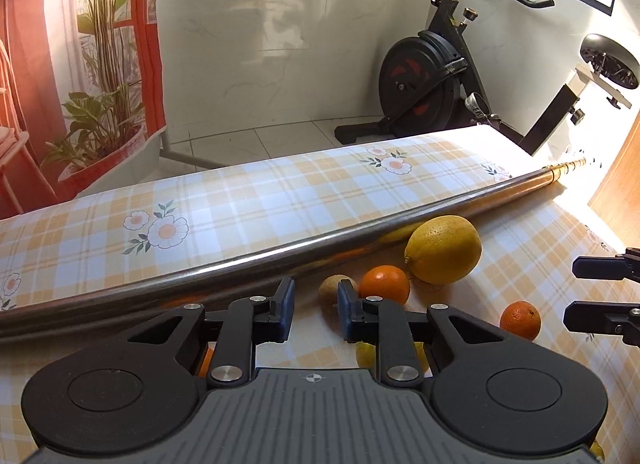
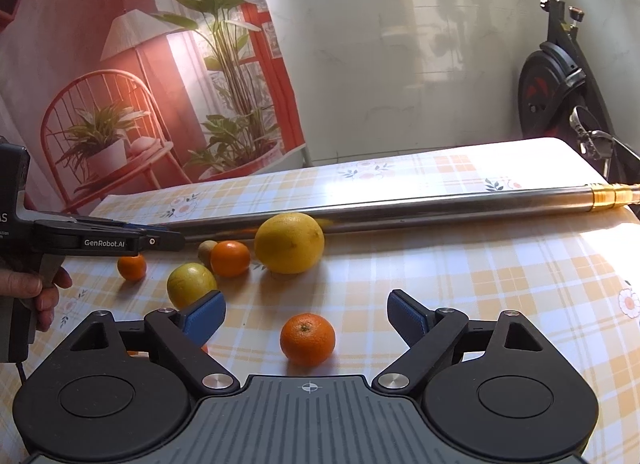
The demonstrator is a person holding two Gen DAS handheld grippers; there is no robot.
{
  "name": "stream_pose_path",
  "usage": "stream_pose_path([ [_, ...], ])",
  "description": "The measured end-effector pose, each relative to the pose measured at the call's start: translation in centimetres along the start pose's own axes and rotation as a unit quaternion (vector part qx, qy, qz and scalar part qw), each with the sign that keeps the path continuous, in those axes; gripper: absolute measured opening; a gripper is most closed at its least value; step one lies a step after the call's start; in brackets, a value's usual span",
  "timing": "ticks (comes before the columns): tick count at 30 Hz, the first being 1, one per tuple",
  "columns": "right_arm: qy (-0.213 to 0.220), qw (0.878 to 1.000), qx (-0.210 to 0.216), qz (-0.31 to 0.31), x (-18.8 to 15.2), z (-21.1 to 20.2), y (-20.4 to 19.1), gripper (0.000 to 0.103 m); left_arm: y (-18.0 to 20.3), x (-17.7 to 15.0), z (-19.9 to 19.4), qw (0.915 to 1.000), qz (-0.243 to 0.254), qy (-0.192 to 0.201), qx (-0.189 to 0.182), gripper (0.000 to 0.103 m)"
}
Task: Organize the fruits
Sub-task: 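Grasp a brown kiwi by the rod with the left gripper while the right approaches a tangerine, then carry the kiwi toward the plate with the left gripper while the right grasps the tangerine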
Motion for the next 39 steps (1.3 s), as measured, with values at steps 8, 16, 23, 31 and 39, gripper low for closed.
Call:
stream_pose_path([
  [8,-0.009,1.0,-0.004,0.004,-0.2,0.8,0.1,0.084,0.7,-0.3,2.2,0.9996,0.016,-0.017,-0.013,0.025],
  [16,-0.016,1.0,-0.005,0.006,-0.4,1.3,0.3,0.084,0.8,-0.1,3.1,0.9995,0.022,-0.02,-0.011,0.026],
  [23,-0.022,1.0,-0.004,0.008,-0.9,1.5,0.4,0.084,1.2,0.2,3.7,0.9993,0.029,-0.022,-0.01,0.031],
  [31,-0.027,1.0,-0.006,0.011,-1.3,1.6,0.6,0.083,1.4,0.1,4.1,0.9991,0.033,-0.026,-0.011,0.03],
  [39,-0.044,0.999,-0.013,0.012,-1.8,2.7,1.1,0.07,1.8,0.4,0.1,0.9993,0.024,0.026,-0.013,0.03],
])
Point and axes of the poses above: each gripper's, at about its wrist camera, not at the fingertips, and z roughly the way its jaws point, y to its right, x to its top, the point moved 8 cm from there along z, roughly the way its jaws point, and after that the axes turned 3 degrees about -z, right-handed, at the moved point
